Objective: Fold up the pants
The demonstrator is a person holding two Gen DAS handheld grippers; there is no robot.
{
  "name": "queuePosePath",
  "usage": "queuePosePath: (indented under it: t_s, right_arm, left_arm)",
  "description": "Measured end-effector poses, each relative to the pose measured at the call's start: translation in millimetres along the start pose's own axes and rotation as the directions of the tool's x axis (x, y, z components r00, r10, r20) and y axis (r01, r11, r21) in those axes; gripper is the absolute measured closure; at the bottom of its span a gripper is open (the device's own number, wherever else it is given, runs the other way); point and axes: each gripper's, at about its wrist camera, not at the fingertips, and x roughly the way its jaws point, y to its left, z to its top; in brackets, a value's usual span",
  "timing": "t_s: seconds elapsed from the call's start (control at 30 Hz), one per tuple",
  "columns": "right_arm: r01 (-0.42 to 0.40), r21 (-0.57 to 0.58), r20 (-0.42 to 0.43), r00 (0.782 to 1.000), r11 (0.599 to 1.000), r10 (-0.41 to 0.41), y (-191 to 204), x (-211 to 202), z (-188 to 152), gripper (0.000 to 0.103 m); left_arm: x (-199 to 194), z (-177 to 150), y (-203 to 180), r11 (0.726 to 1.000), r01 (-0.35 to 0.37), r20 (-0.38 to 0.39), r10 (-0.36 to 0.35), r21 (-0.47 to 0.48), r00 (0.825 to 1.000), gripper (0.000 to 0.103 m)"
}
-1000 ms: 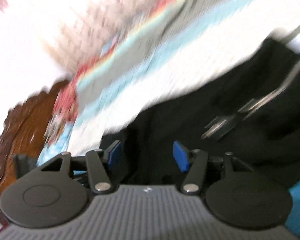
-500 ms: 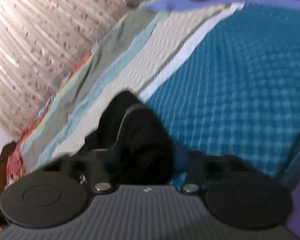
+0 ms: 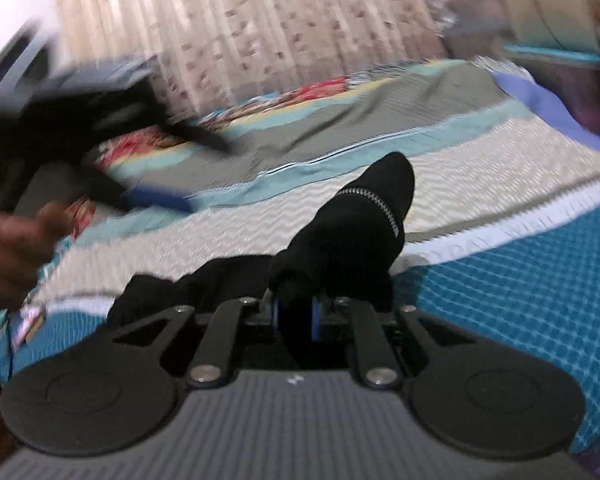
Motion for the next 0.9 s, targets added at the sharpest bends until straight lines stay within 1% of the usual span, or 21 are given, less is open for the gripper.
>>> queuePosePath:
  t_s: [0.07, 0.1, 0.13, 0.17, 0.2, 0.23, 0.3, 0.37, 0.43, 0.5, 0.57, 0.63, 0.67, 0.77, 0.83, 0.9]
  right_arm:
    - [-0.013, -0.021, -0.008, 1.000, 1.000, 0.013, 6, 1, -2, 0.086]
    - [-0.019, -0.033, -0.013, 1.000, 0.999, 0.018, 8, 1, -2, 0.086]
    - [-0.023, -0.057, -0.020, 1.000, 0.998, 0.022, 12, 2, -2, 0.086]
    - [-0.027, -0.084, -0.024, 0.999, 0.996, 0.025, 17, 2, -2, 0.086]
    - [-0.026, -0.104, -0.026, 0.999, 0.994, 0.023, 24, 2, -3, 0.086]
    - [-0.026, -0.118, -0.030, 0.999, 0.993, 0.022, 28, 3, -2, 0.086]
    - [-0.069, -0.095, -0.034, 0.997, 0.993, 0.066, 33, 4, 1, 0.086]
    - [-0.154, -0.052, -0.040, 0.988, 0.987, 0.152, 39, 6, 6, 0.086]
    - [-0.239, -0.026, -0.059, 0.970, 0.971, 0.238, 48, 13, 13, 0.086]
    - [-0.320, -0.024, -0.099, 0.944, 0.947, 0.316, 64, 27, 18, 0.086]
    - [-0.372, -0.055, -0.147, 0.921, 0.926, 0.361, 89, 40, 19, 0.086]
    - [-0.420, -0.099, -0.202, 0.896, 0.902, 0.395, 115, 57, 18, 0.086]
    - [-0.440, -0.113, -0.231, 0.884, 0.891, 0.407, 126, 67, 17, 0.086]
    - [-0.488, -0.114, -0.317, 0.843, 0.865, 0.434, 152, 97, 13, 0.086]
    - [-0.503, -0.122, -0.359, 0.826, 0.855, 0.435, 168, 113, 8, 0.086]
    - [-0.508, -0.136, -0.394, 0.815, 0.851, 0.424, 180, 125, 1, 0.086]
  left_arm:
    - [18, -3, -13, 1.000, 0.011, -0.049, -0.010, 0.025, 0.999, 0.008]
    - [27, -6, -16, 0.999, 0.010, -0.068, -0.008, 0.037, 0.998, 0.024]
    - [33, -9, -18, 0.998, 0.003, -0.087, 0.003, 0.058, 0.996, 0.060]
    - [36, -11, -18, 0.997, -0.012, -0.102, 0.019, 0.073, 0.995, 0.073]
    - [34, -12, -12, 0.997, -0.021, -0.099, 0.028, 0.071, 0.995, 0.080]
    - [27, -14, -4, 0.999, -0.013, -0.089, 0.017, 0.048, 0.996, 0.083]
    - [7, -19, 20, 1.000, 0.003, -0.059, -0.004, -0.012, 0.998, 0.083]
    - [-15, -23, 45, 0.999, 0.003, -0.022, -0.004, -0.053, 1.000, 0.083]
    - [-44, -33, 75, 0.995, -0.002, 0.021, 0.004, -0.101, 1.000, 0.083]
    - [-64, -40, 100, 0.989, -0.017, 0.053, 0.025, -0.146, 0.998, 0.084]
    - [-83, -52, 128, 0.980, -0.043, 0.079, 0.059, -0.192, 0.995, 0.084]
    - [-96, -65, 154, 0.966, -0.069, 0.096, 0.095, -0.250, 0.991, 0.084]
    - [-101, -73, 170, 0.953, -0.081, 0.098, 0.114, -0.292, 0.989, 0.084]
    - [-106, -89, 204, 0.921, -0.124, 0.087, 0.167, -0.370, 0.982, 0.084]
    - [-105, -99, 224, 0.901, -0.152, 0.071, 0.196, -0.406, 0.978, 0.084]
    - [-102, -110, 241, 0.882, -0.160, 0.055, 0.205, -0.443, 0.977, 0.084]
